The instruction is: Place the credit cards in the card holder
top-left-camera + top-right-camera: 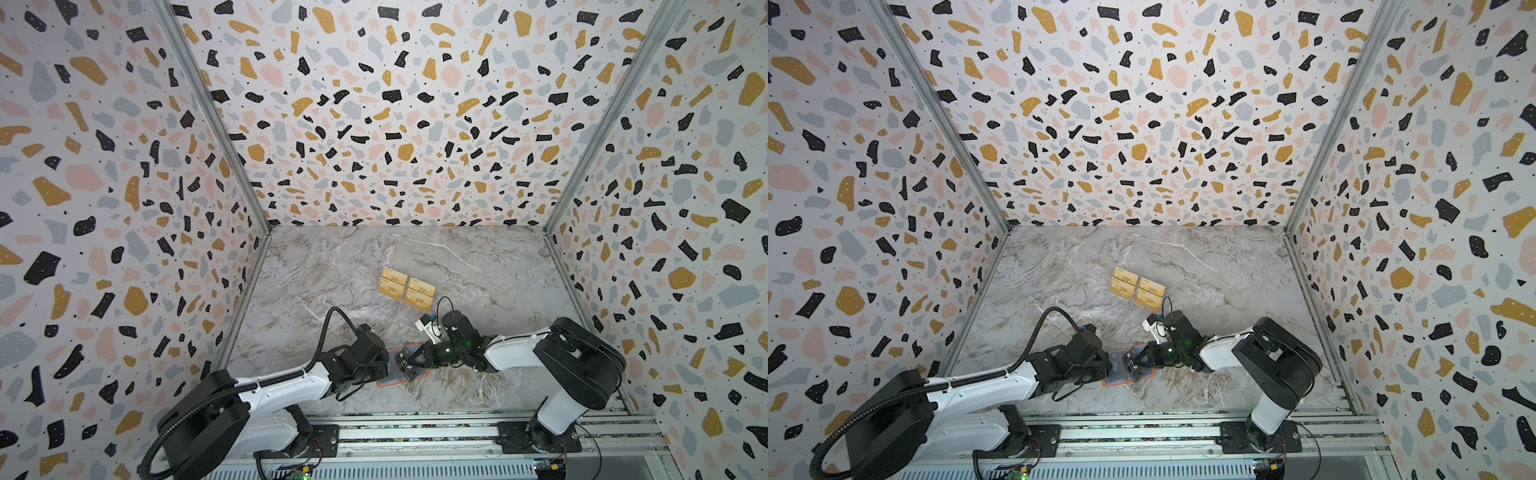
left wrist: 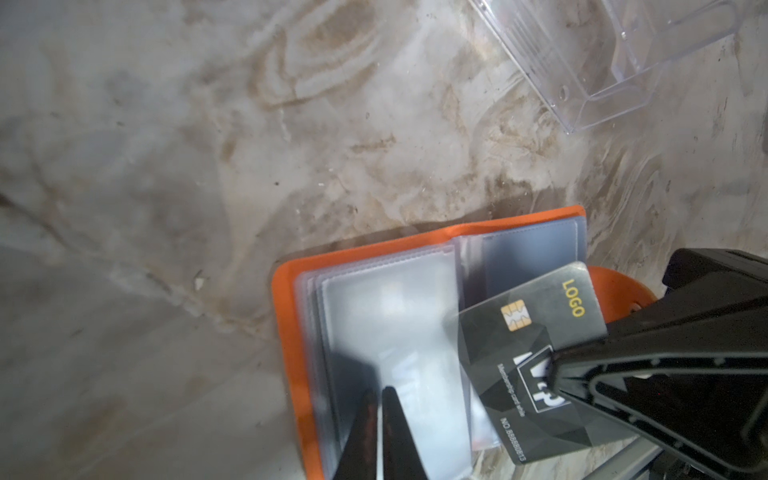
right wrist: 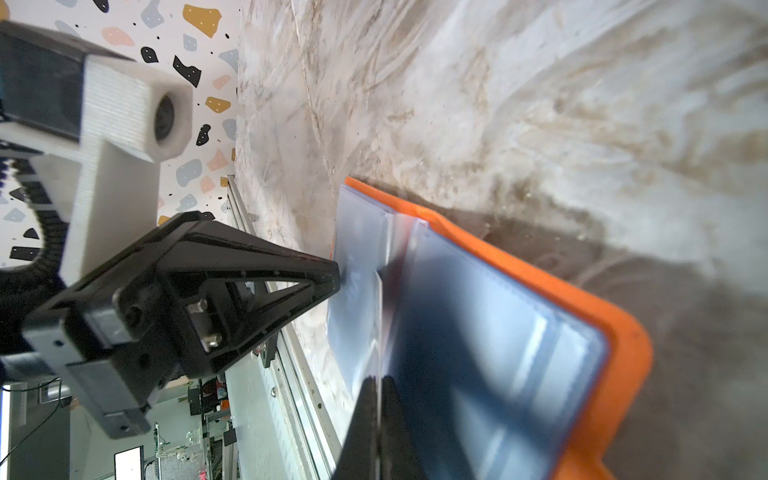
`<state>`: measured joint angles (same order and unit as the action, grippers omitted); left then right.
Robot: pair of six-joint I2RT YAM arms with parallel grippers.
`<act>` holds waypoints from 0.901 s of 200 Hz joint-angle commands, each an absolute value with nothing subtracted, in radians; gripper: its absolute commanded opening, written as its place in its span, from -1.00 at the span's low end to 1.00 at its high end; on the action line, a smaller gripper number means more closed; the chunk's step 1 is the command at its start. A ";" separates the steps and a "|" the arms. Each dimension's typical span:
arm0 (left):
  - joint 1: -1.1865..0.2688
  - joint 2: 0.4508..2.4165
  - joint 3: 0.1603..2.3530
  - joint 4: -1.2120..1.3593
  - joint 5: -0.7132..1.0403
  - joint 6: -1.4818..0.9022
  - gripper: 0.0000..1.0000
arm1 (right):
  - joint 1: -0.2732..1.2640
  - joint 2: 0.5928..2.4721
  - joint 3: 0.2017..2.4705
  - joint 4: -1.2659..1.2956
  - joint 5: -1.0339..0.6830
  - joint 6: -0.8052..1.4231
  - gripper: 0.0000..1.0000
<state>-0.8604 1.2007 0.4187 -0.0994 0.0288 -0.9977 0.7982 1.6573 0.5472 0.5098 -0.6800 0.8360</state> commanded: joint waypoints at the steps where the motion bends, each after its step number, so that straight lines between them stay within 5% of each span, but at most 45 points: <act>1: -0.866 1.200 0.397 -0.111 0.043 -0.986 -0.82 | 0.804 1.669 0.569 0.541 -0.689 0.857 -1.00; 180: -0.867 1.200 0.394 -0.106 0.049 -0.986 -0.80 | 0.808 1.785 0.499 0.849 -0.629 1.063 -1.00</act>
